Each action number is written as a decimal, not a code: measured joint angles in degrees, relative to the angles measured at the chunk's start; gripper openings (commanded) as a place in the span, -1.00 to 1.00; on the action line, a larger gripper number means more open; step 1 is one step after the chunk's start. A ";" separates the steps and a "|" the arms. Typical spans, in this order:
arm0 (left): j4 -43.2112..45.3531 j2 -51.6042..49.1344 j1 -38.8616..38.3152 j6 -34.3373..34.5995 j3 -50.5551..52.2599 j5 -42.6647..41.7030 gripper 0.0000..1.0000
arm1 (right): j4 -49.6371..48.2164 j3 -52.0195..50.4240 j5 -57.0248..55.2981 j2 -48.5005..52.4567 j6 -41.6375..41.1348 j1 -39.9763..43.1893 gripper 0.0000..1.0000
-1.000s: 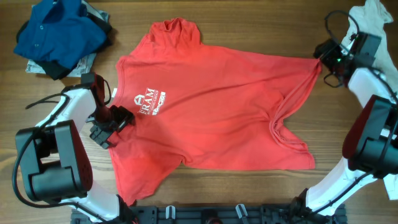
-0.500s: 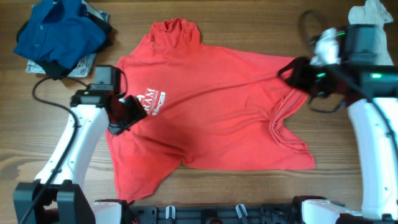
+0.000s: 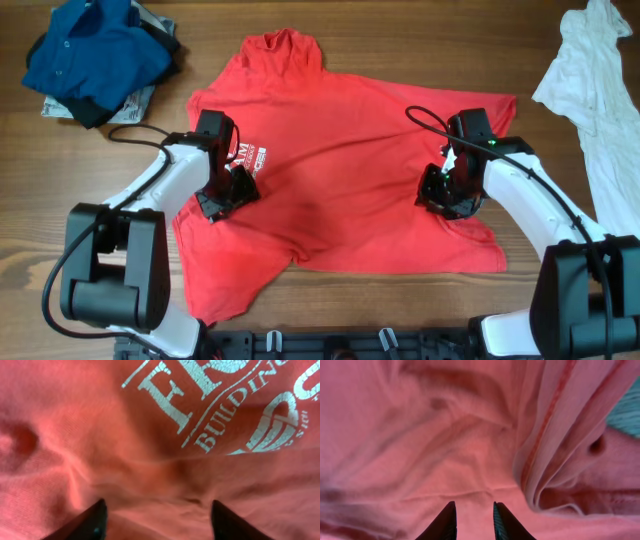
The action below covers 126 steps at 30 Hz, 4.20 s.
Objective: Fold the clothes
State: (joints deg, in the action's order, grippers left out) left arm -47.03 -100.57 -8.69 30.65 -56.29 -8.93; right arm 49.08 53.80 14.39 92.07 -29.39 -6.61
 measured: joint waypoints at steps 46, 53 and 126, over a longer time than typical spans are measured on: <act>-0.92 -0.04 0.00 4.17 0.00 9.33 0.93 | 3.45 12.66 -8.90 12.00 12.39 17.84 -0.56; -0.92 -0.04 0.00 4.17 0.00 9.33 0.94 | 3.52 12.66 -11.87 12.68 11.65 22.95 -0.73; -6.75 0.85 0.00 4.13 -4.35 8.22 0.82 | 26.03 39.78 0.85 5.49 14.84 33.09 -0.51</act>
State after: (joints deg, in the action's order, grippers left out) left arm -53.78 -99.72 -8.69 34.79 -60.64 -0.71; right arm 75.11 93.58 15.25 97.56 -14.55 26.48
